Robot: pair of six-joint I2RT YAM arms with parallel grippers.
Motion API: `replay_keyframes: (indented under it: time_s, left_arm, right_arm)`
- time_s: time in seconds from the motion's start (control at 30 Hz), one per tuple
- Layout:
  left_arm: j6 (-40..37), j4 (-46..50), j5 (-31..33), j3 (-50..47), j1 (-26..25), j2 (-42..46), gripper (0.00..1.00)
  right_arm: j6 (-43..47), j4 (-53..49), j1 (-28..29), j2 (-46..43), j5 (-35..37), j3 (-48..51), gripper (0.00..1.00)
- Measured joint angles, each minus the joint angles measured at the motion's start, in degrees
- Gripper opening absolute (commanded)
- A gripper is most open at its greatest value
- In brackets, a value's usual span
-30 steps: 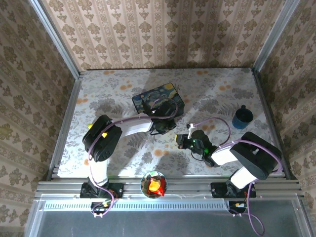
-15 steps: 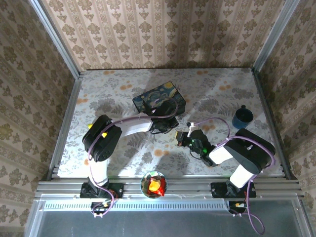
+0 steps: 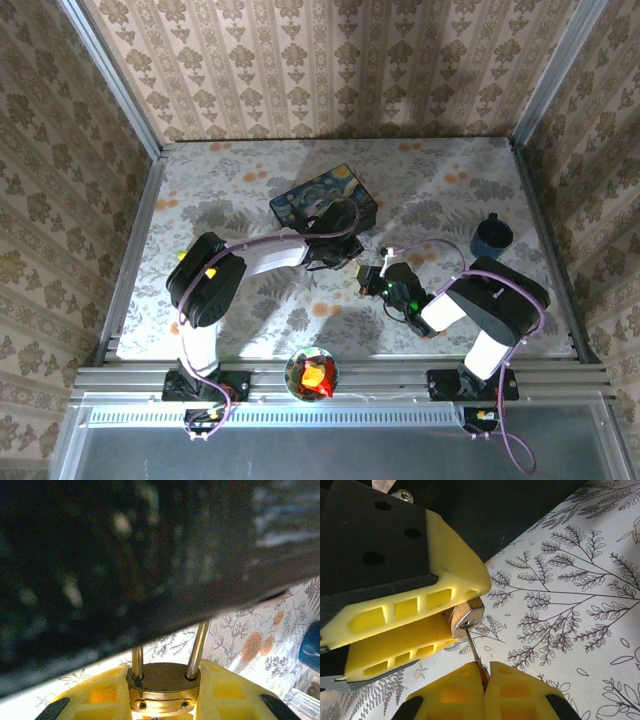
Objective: Unlock a padlock with a key
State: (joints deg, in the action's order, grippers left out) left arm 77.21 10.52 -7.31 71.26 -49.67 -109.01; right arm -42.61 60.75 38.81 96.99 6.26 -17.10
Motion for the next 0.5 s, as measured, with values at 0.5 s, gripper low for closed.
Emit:
replay_keyframes:
  time_s: [0.5]
  left_arm:
    - [0.87, -0.96, -2.03, -0.07, 0.59, 0.00, 0.00]
  right_arm:
    - [-0.68, 3.28, -1.22, 0.79, 0.00, 0.83, 0.00]
